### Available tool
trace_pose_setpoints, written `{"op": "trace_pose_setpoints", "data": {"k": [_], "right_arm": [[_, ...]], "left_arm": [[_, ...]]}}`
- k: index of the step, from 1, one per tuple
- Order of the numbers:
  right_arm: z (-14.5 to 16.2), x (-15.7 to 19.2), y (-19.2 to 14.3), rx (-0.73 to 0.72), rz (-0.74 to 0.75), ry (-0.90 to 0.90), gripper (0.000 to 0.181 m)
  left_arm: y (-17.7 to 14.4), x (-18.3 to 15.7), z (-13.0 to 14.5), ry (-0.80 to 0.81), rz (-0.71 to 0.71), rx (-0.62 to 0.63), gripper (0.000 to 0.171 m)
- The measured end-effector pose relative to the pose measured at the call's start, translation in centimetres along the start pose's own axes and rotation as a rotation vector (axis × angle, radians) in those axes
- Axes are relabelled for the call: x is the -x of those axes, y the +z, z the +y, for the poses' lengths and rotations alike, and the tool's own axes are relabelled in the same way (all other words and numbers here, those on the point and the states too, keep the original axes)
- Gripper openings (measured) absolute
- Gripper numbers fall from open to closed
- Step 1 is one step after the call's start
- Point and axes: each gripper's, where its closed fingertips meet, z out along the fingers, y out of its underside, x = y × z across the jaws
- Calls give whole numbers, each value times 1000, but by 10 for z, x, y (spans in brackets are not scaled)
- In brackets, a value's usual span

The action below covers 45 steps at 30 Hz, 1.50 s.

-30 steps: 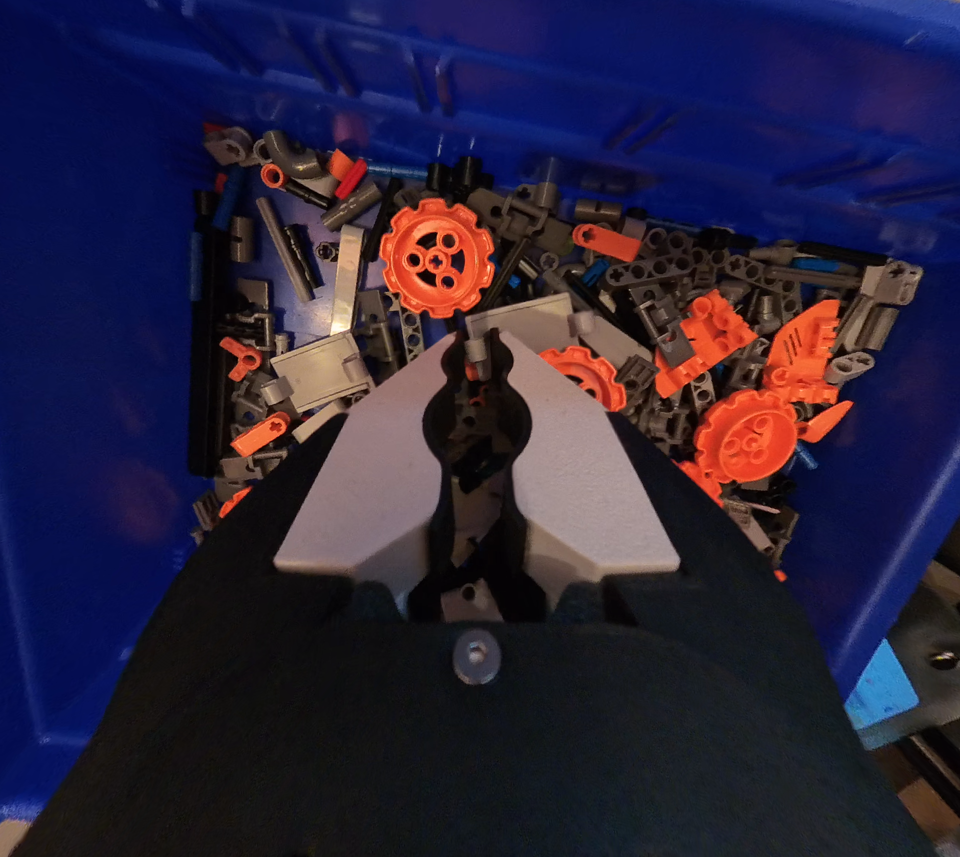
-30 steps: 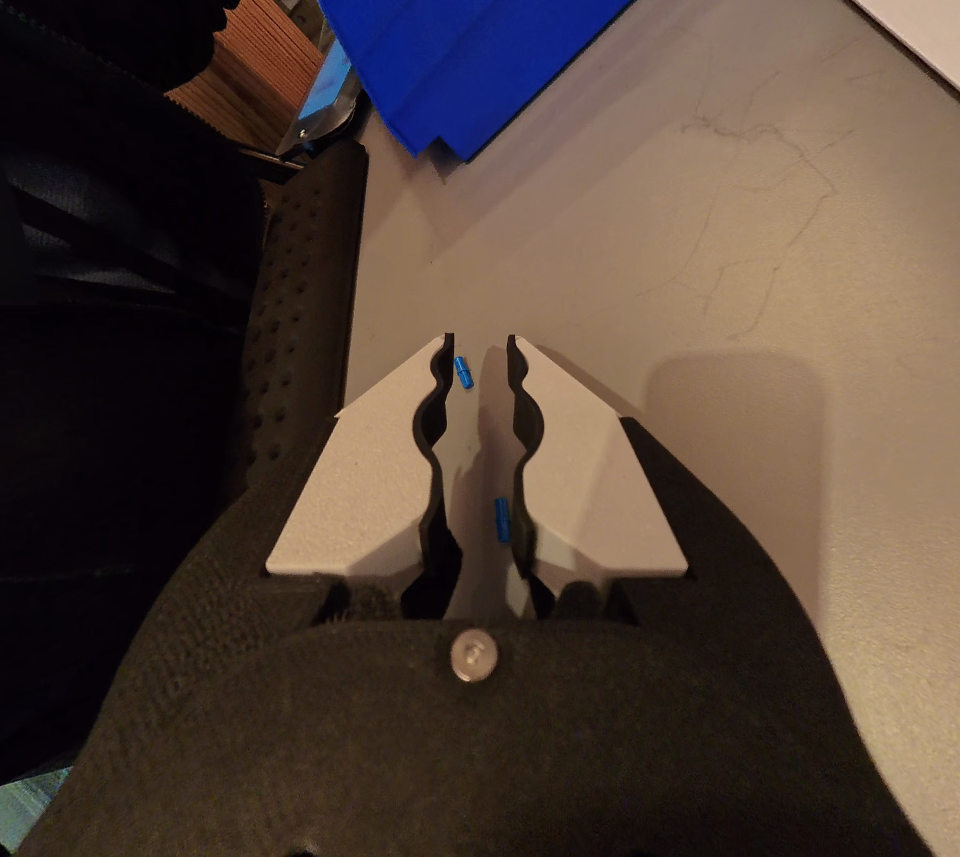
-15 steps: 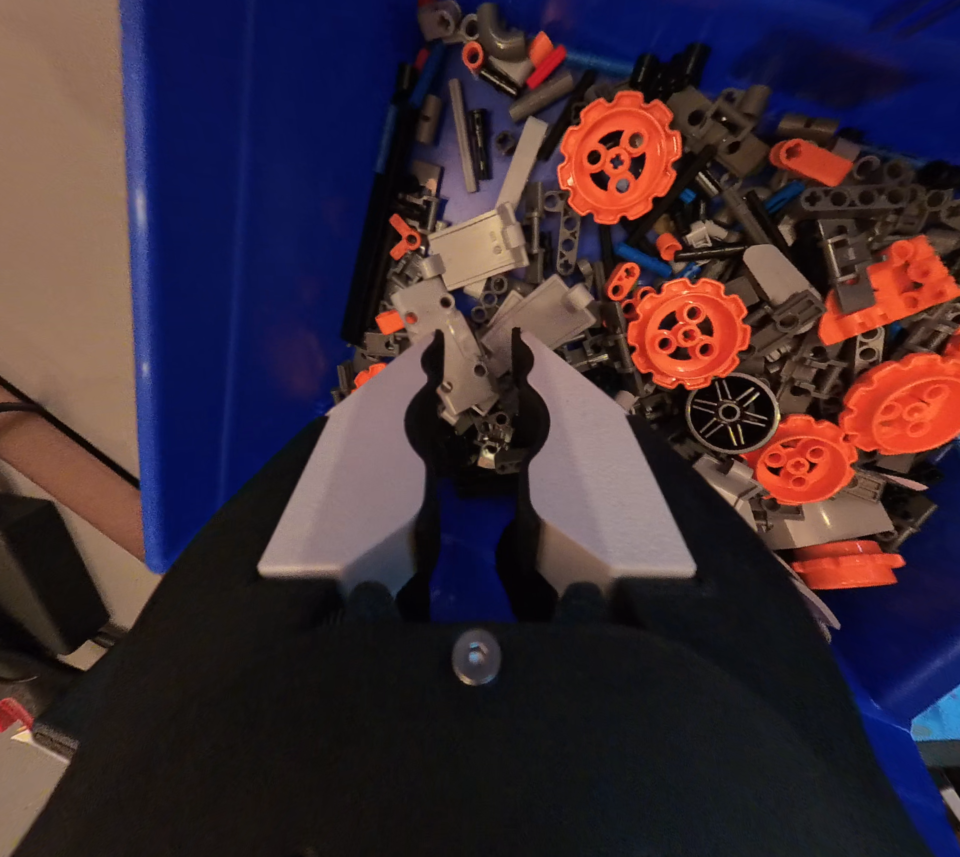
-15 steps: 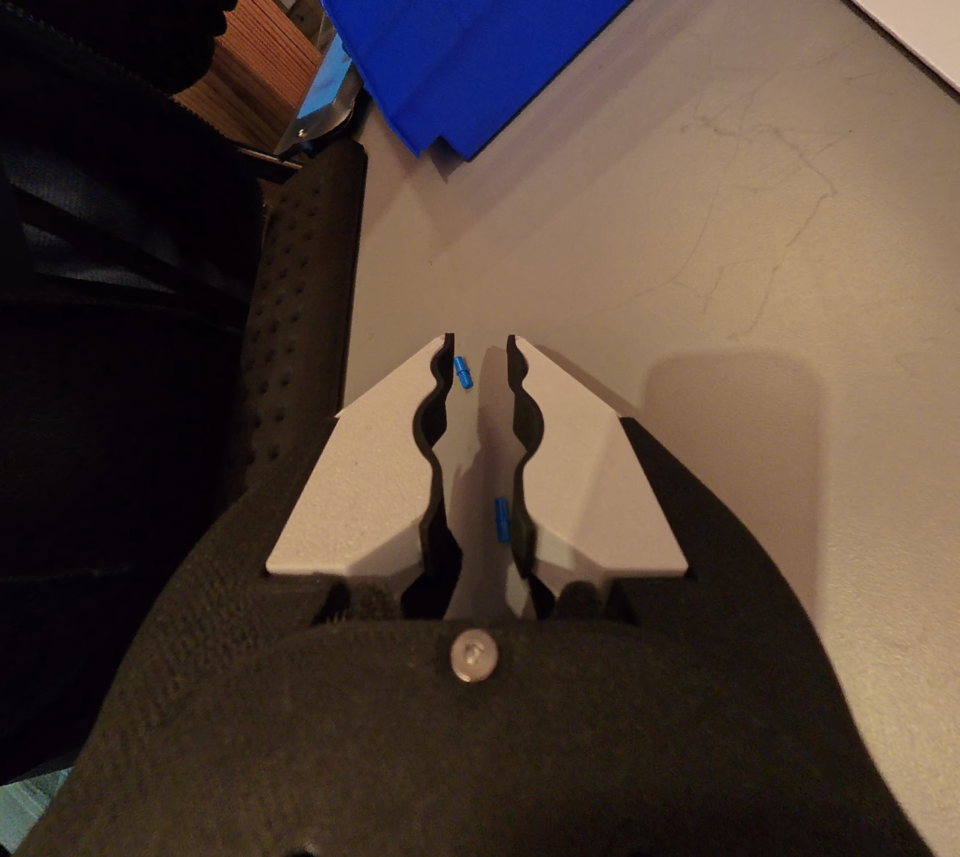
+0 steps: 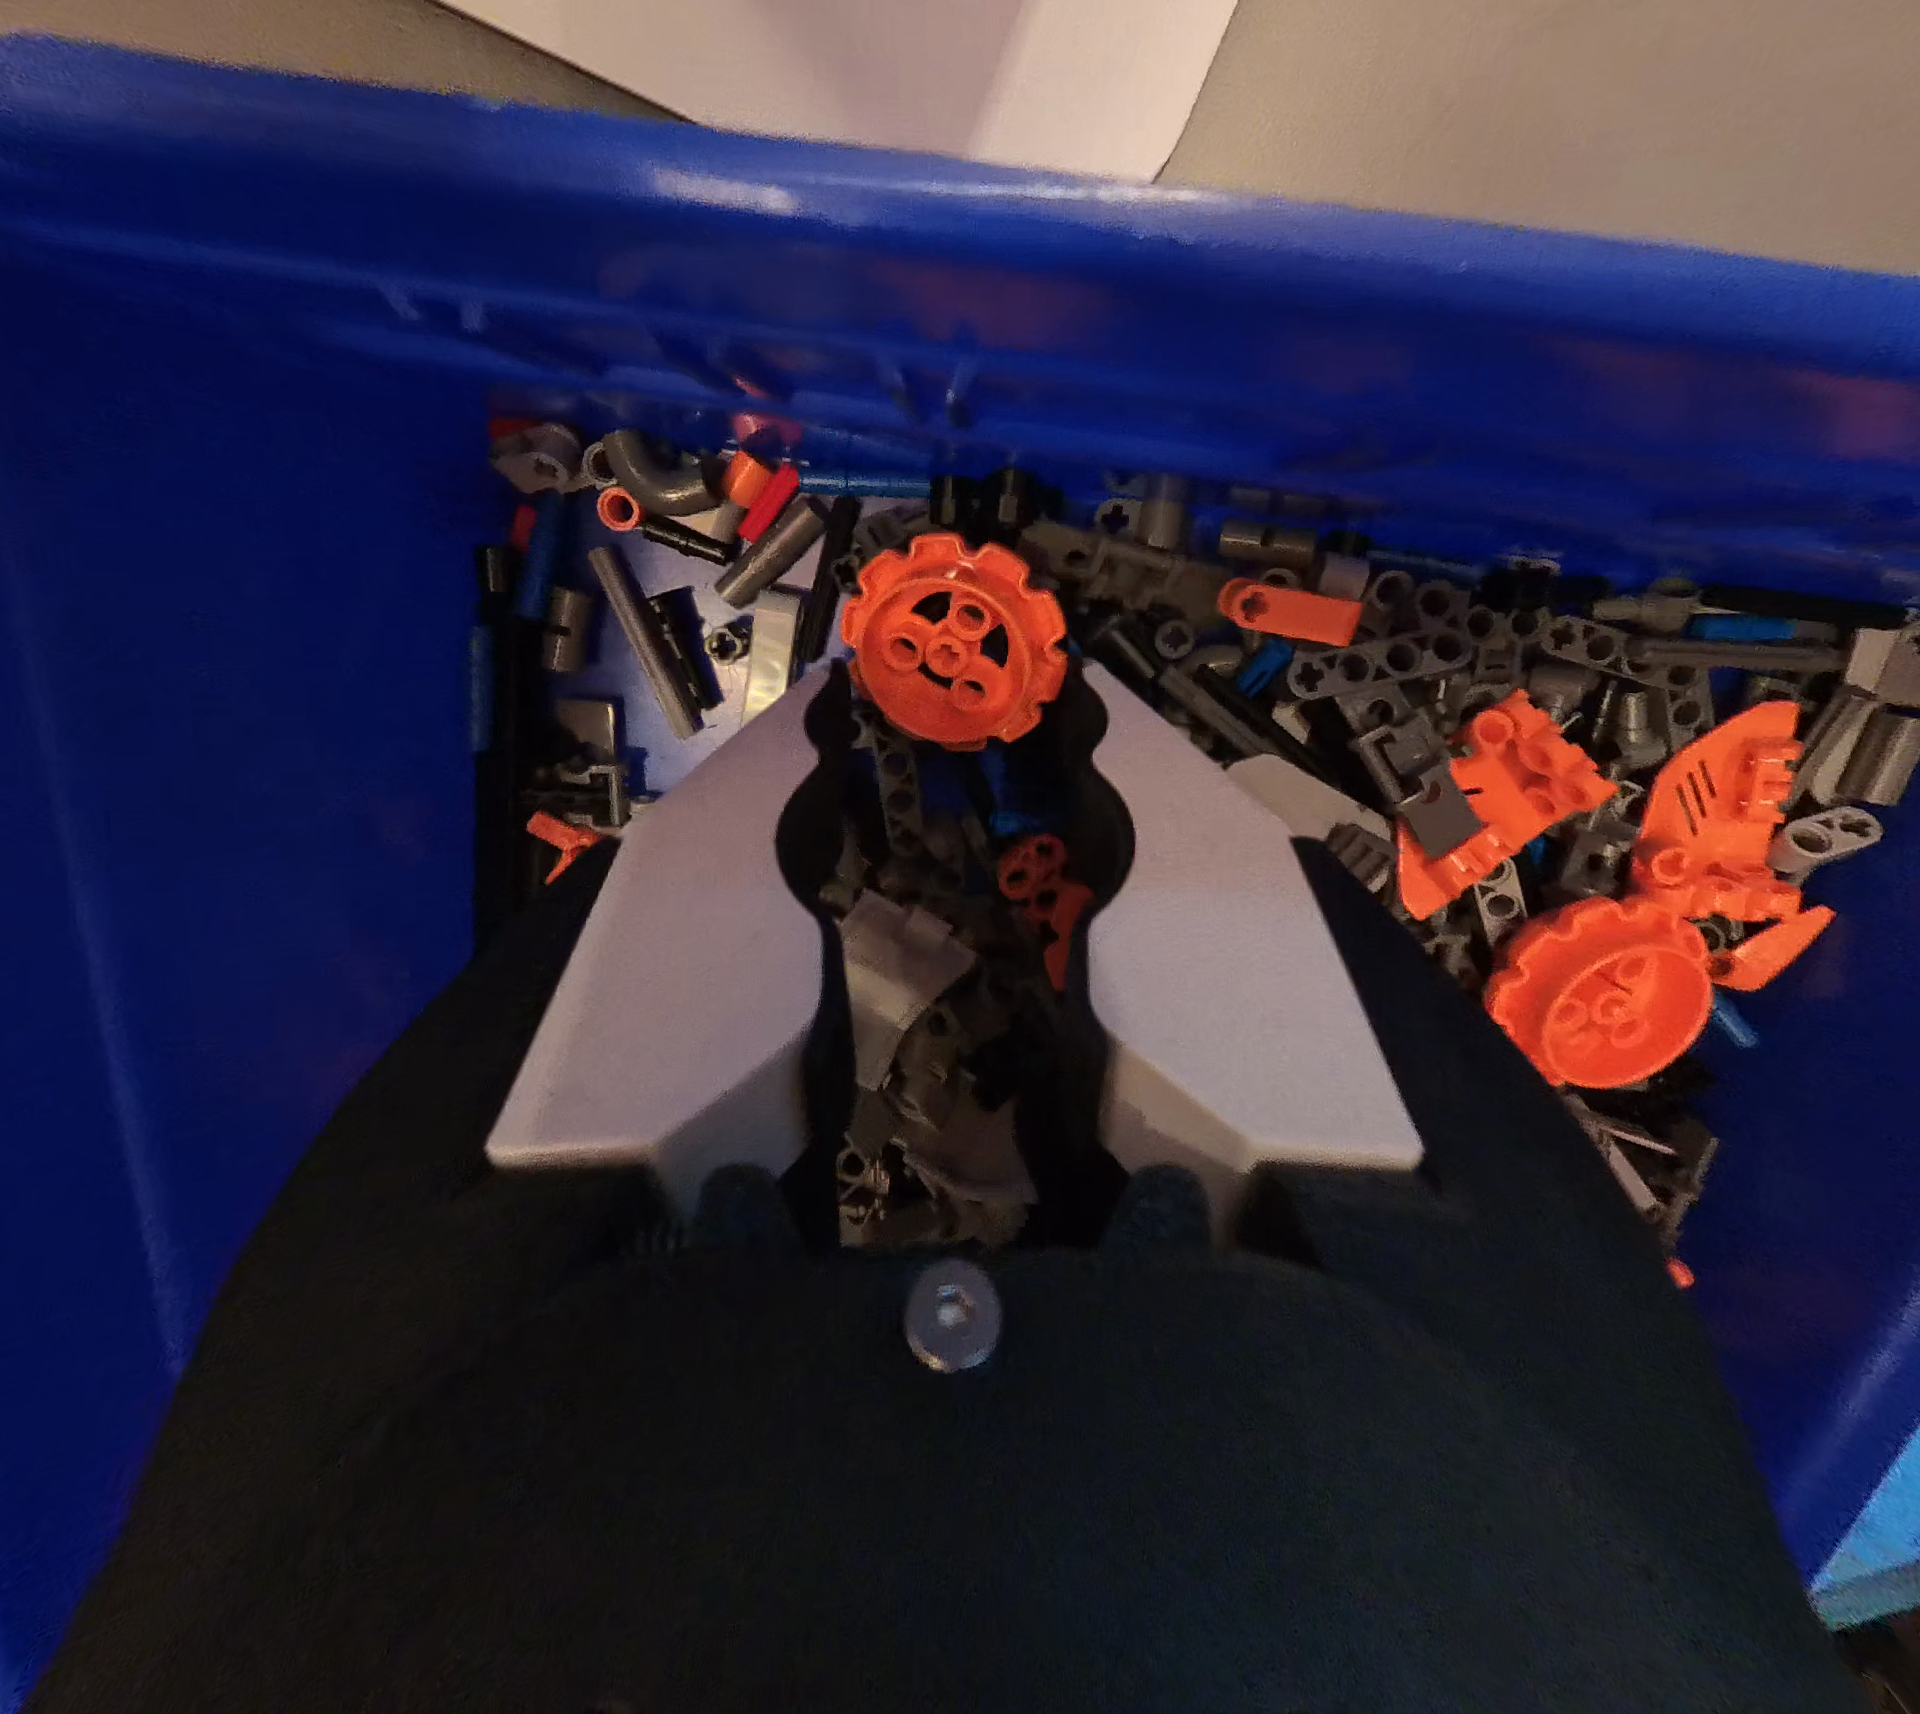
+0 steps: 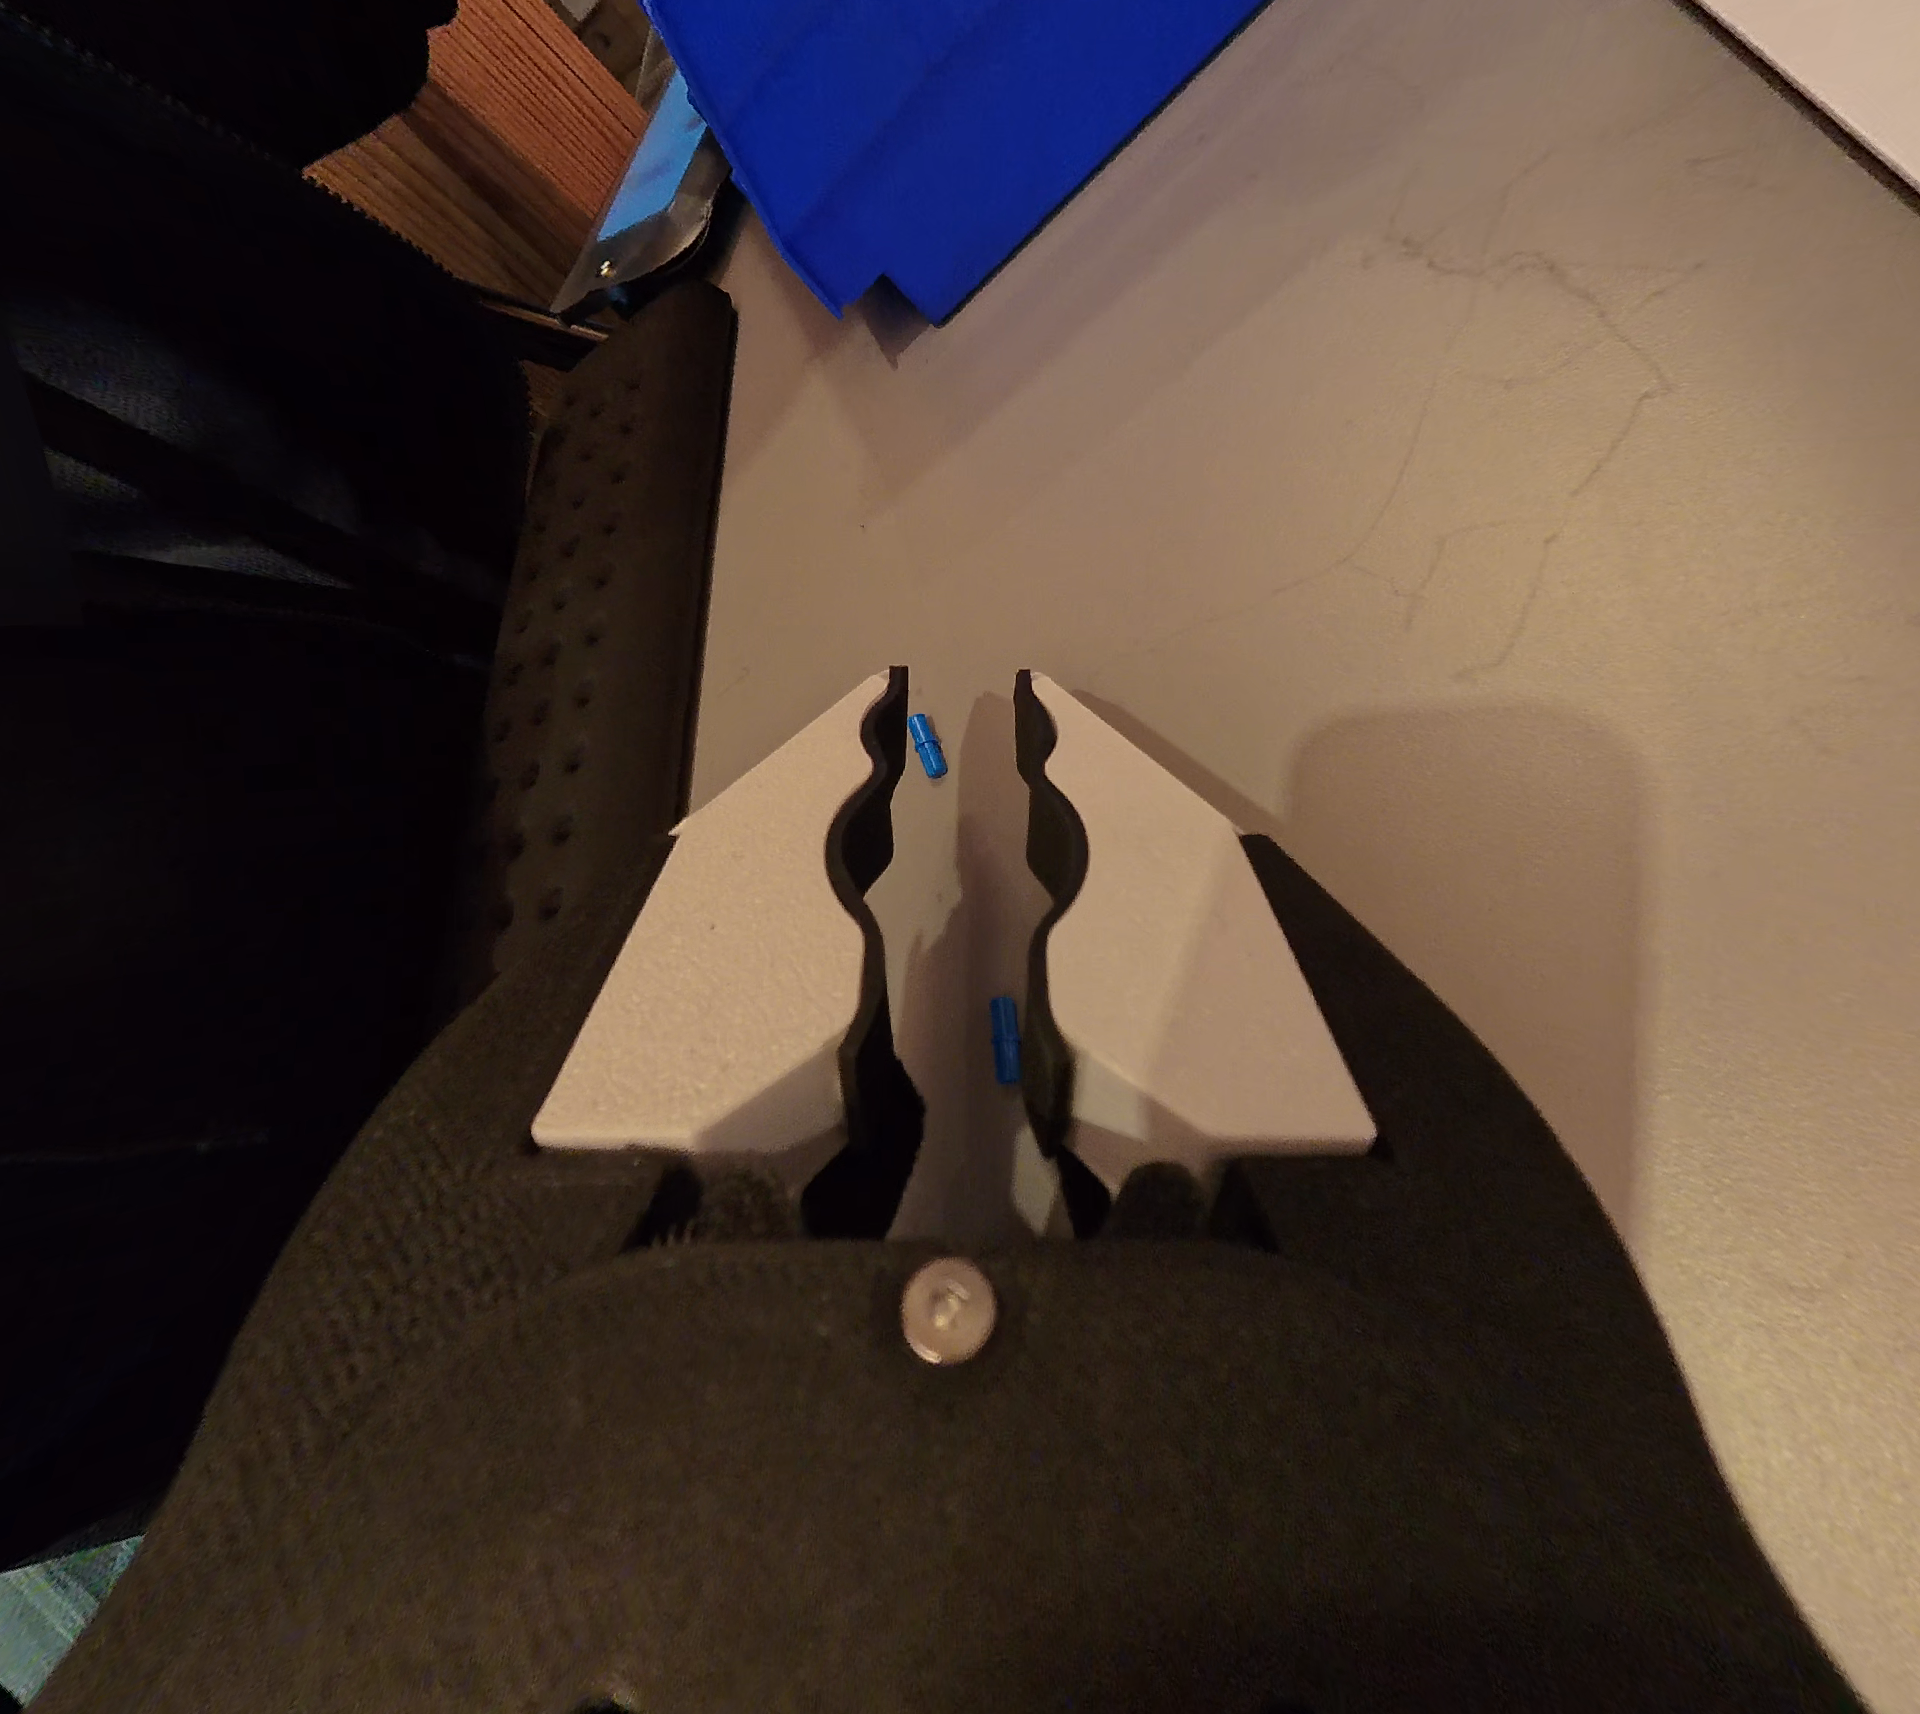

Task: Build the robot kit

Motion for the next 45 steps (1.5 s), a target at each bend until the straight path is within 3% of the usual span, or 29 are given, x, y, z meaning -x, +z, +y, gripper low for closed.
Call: {"op": "trace_pose_setpoints", "data": {"k": [6, 11, 22, 27, 34, 40, 45], "right_arm": [[0, 0, 0, -1, 0, 1, 18], [0, 0, 0, 2, 0, 1, 18], [0, 0, 1, 3, 1, 2, 18], [0, 0, 1, 3, 3, 0, 18], [0, 0, 1, 3, 5, -2, 18], [0, 1, 0, 1, 3, -3, 18], [0, 1, 1, 2, 1, -3, 18]], "left_arm": [[-11, 9, 8, -31, -31, -11, 39], [-26, 33, 31, -76, -132, 44, 39], [-43, 49, 63, -160, -196, 167, 40], [-45, 57, 75, -185, -245, 222, 55], [-58, 46, 52, -126, -257, 107, 53], [-57, 8, 16, -40, -118, -19, 54], [-35, -20, -9, -40, 17, -66, 53]]}}
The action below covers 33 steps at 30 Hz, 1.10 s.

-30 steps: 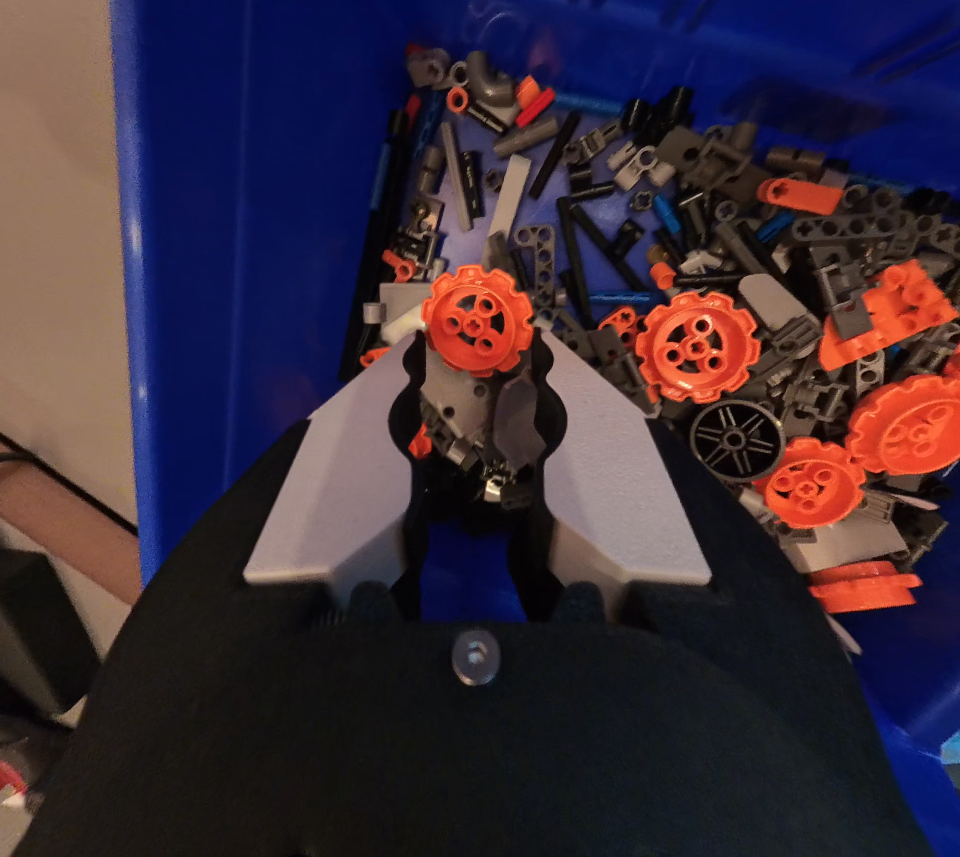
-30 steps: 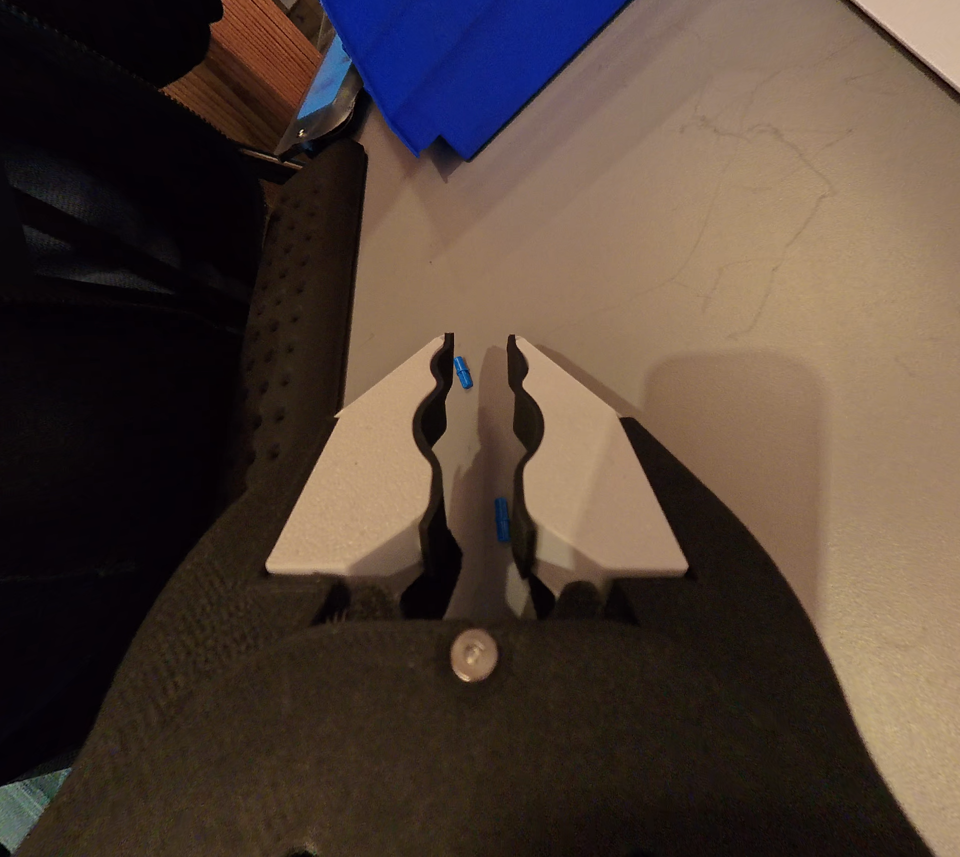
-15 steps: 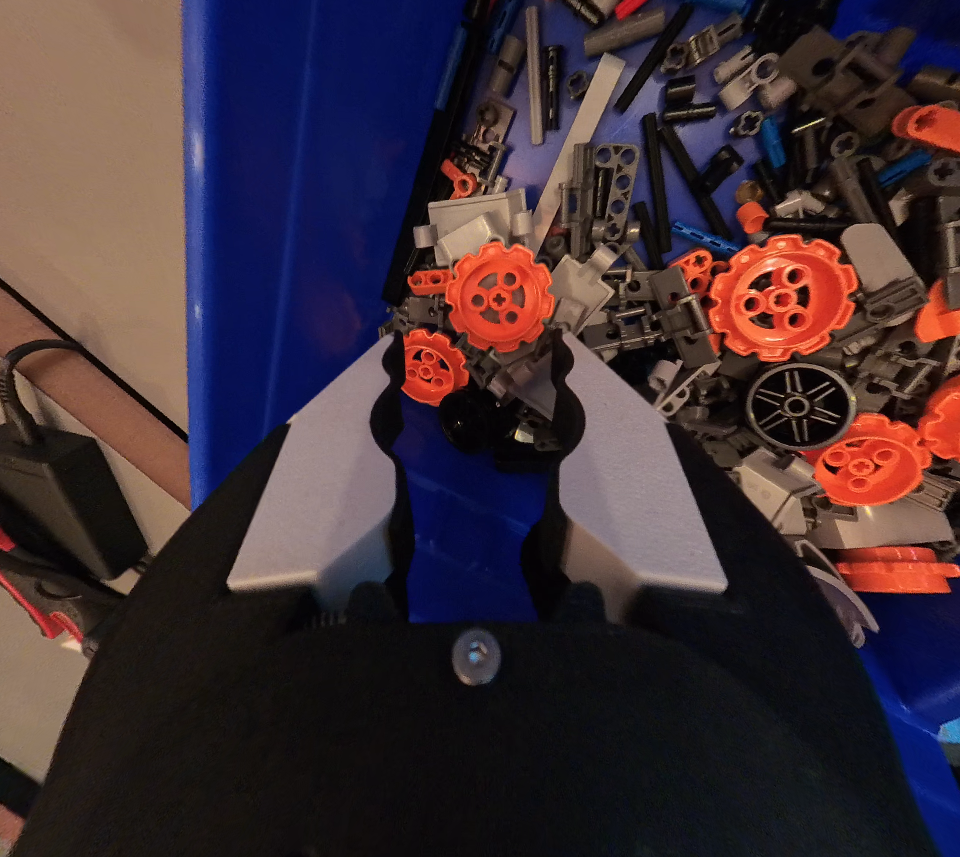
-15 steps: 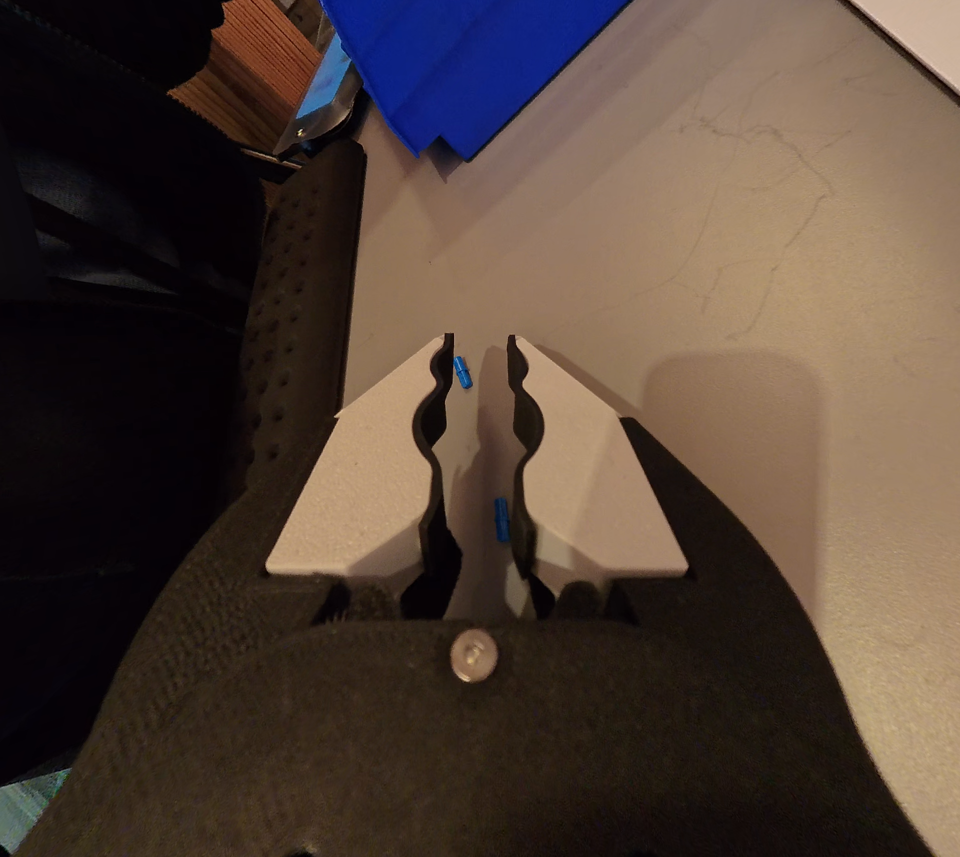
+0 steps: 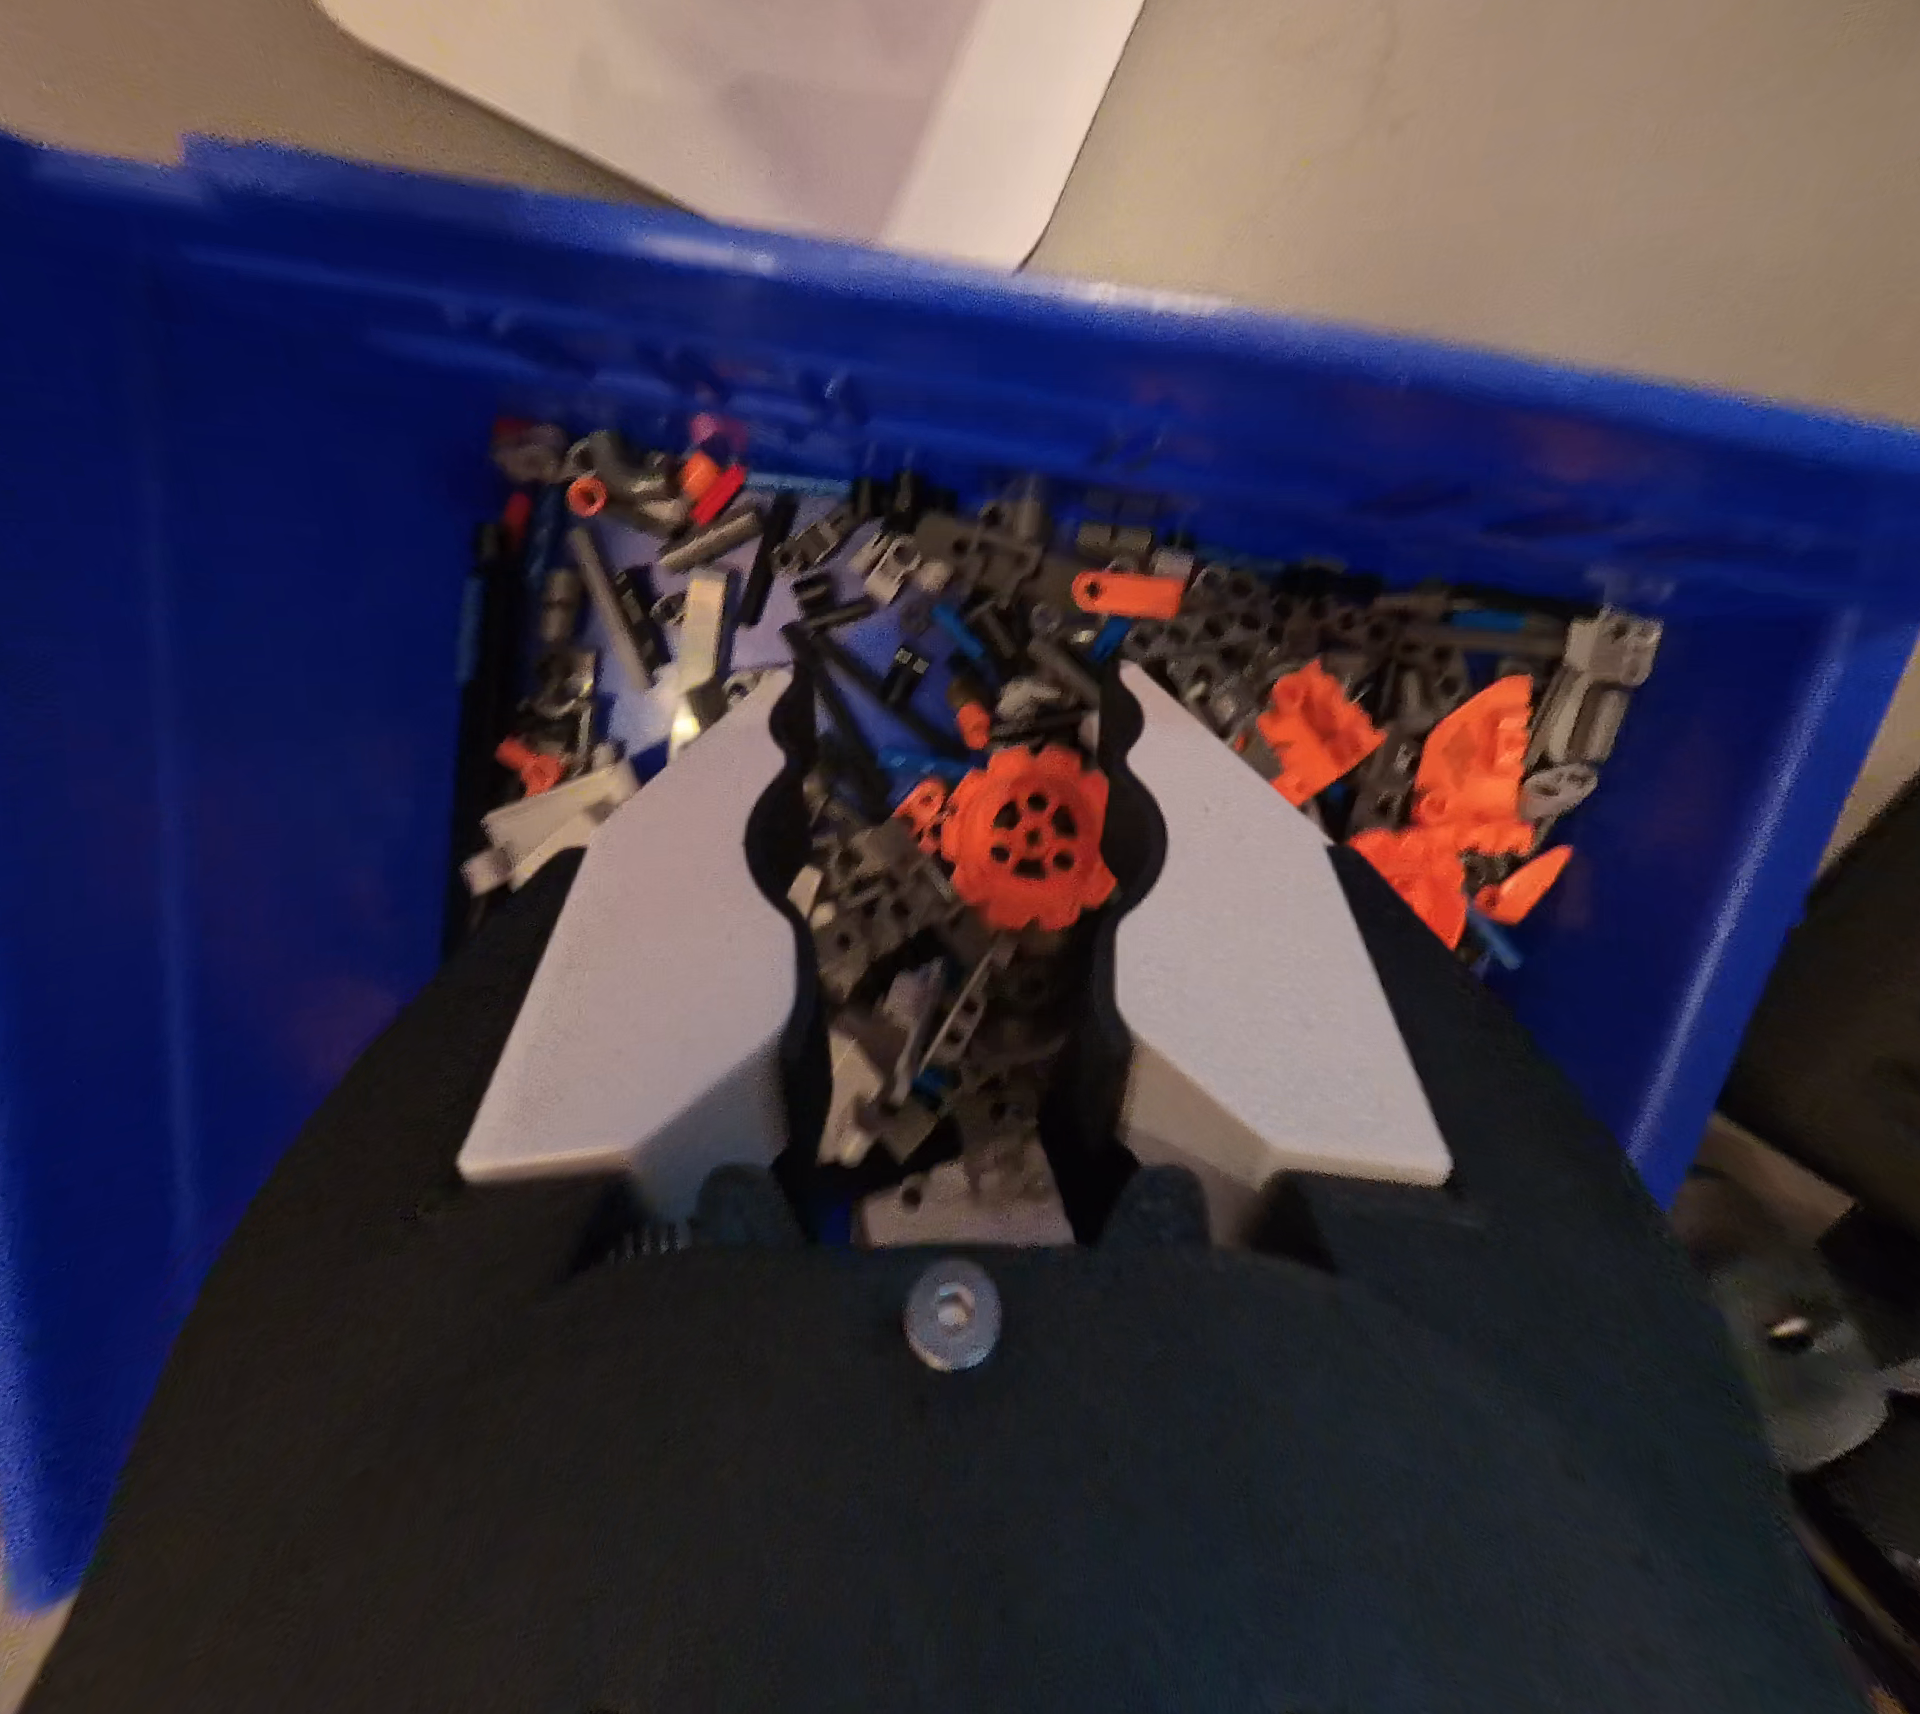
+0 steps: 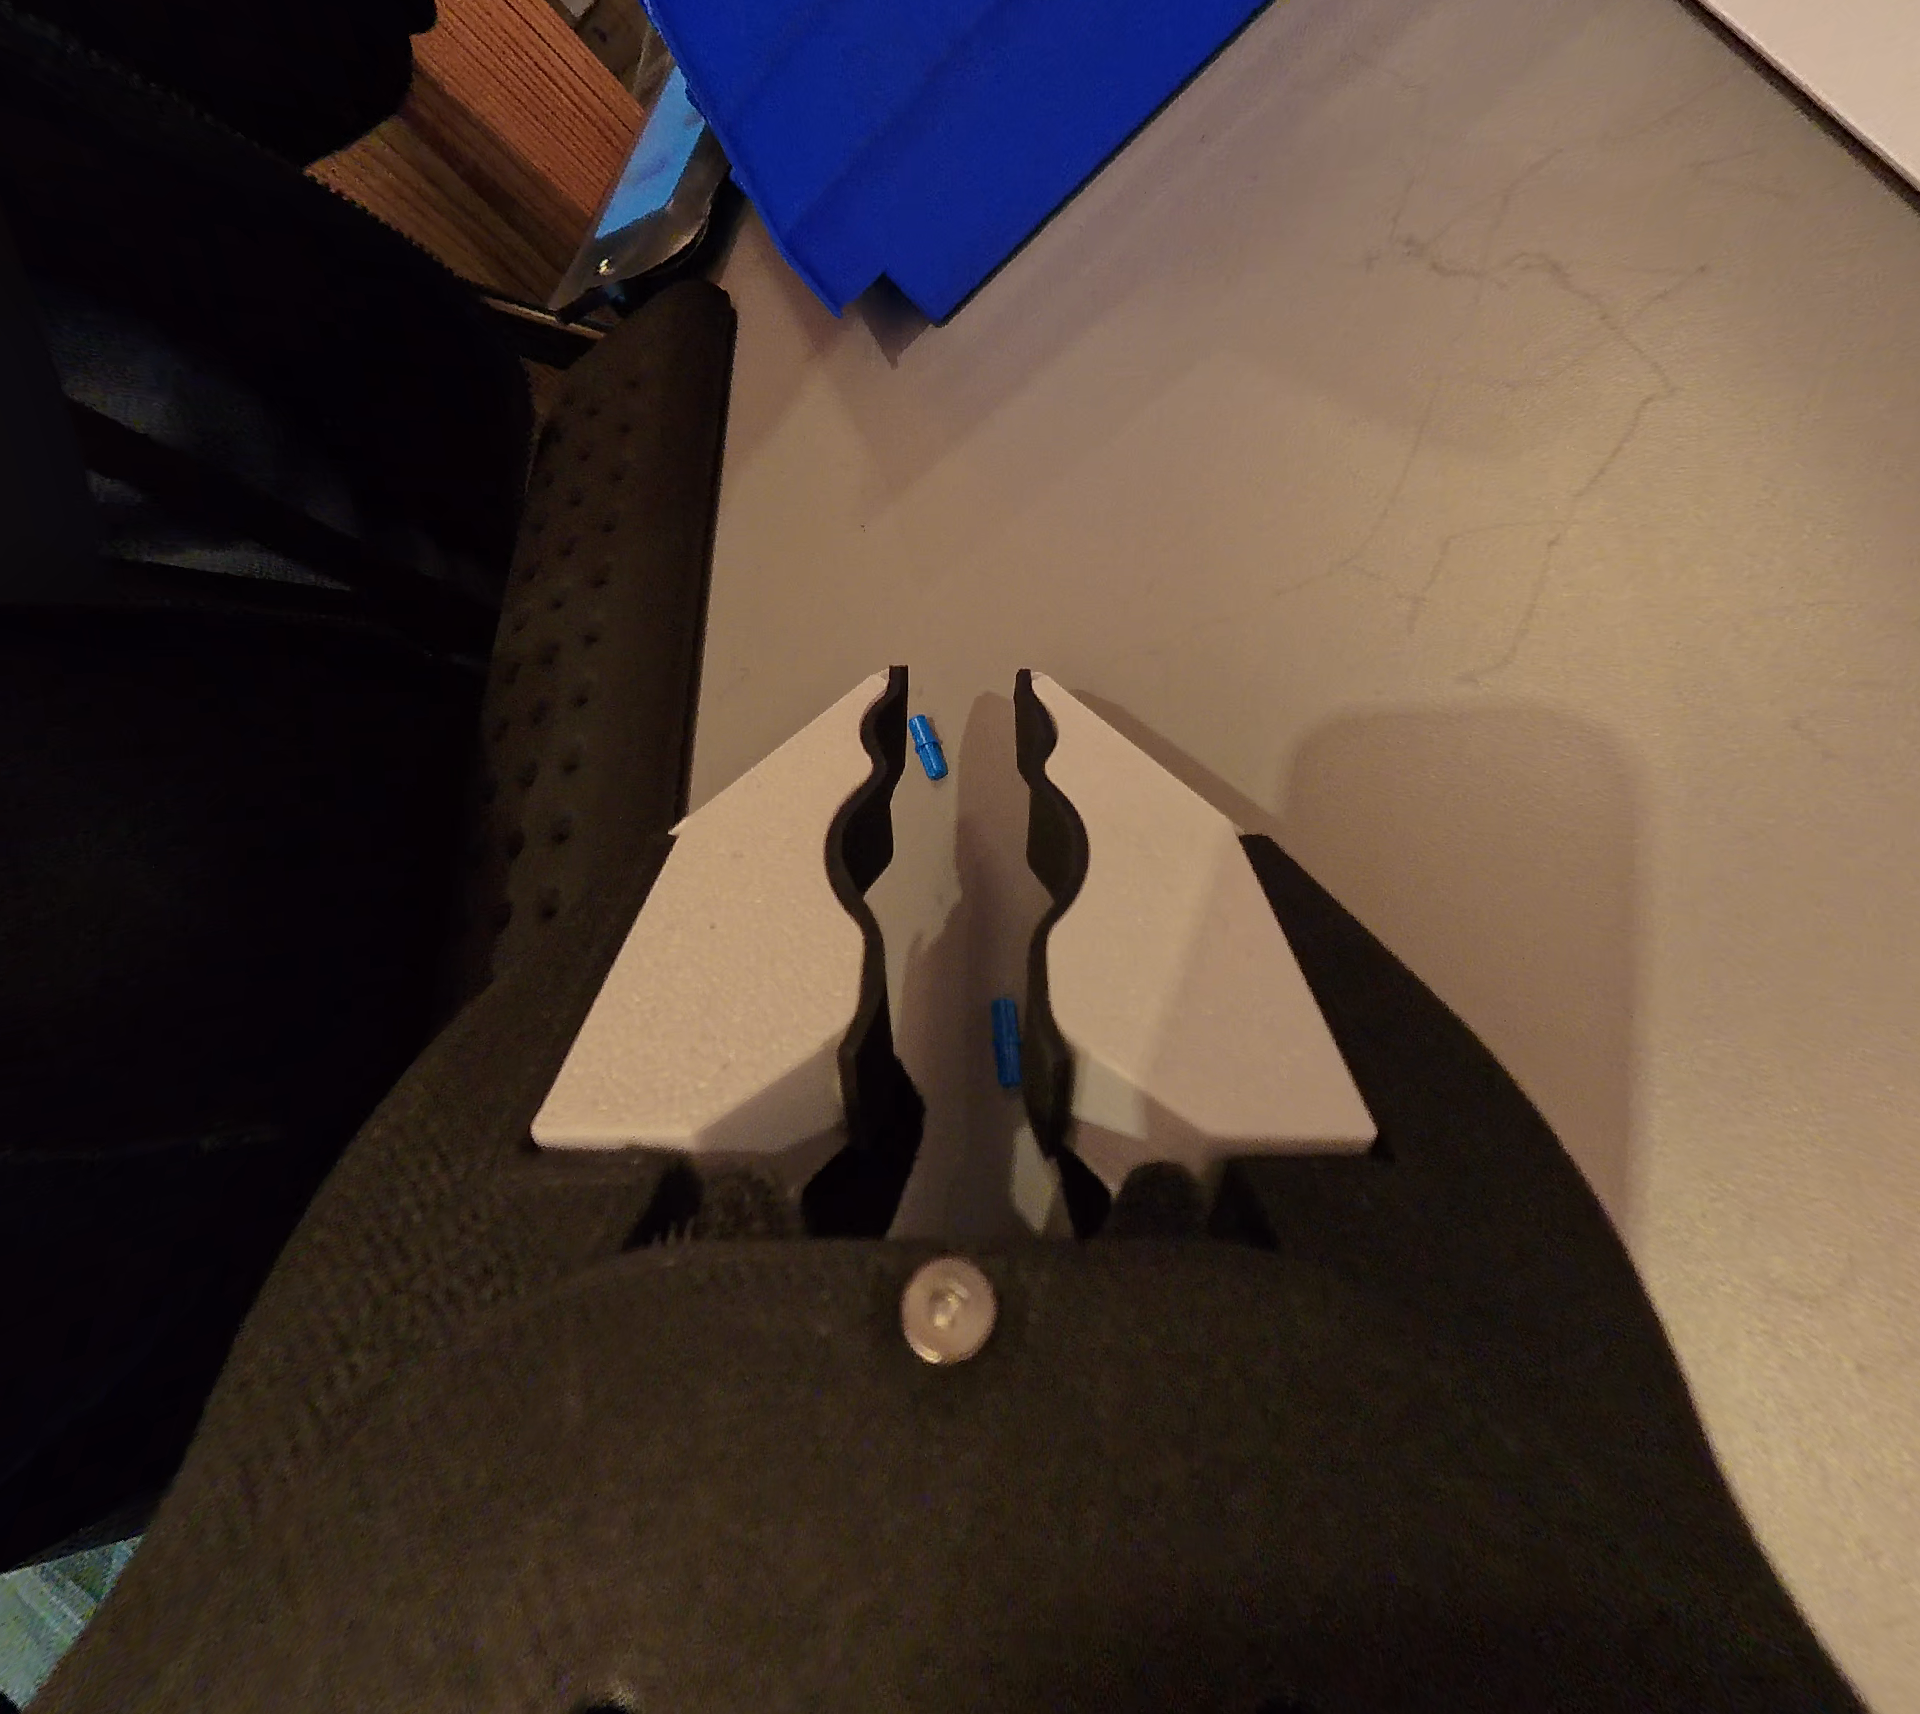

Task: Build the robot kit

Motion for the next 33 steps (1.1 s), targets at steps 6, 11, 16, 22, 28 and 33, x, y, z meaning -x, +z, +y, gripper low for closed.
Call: {"op": "trace_pose_setpoints", "data": {"k": [6, 11, 16, 22, 28, 33], "right_arm": [[-1, 1, -1, -2, 0, -2, 18], [-1, 1, -1, -5, -3, -3, 18], [0, 1, 0, 1, -1, -2, 18], [0, 0, 0, 1, -1, -2, 18], [0, 0, 0, 2, -2, 2, 18], [0, 0, 0, 1, -1, 1, 18]], "left_arm": [[29, -12, -12, -47, 71, 14, 45], [38, -12, -2, -84, 80, 22, 19], [35, -7, 8, -89, 50, 52, 15], [20, 7, 15, -100, -1, 42, 15], [5, 23, 29, -154, -18, 46, 17], [-1, 21, 33, -136, -1, 48, 34]]}}
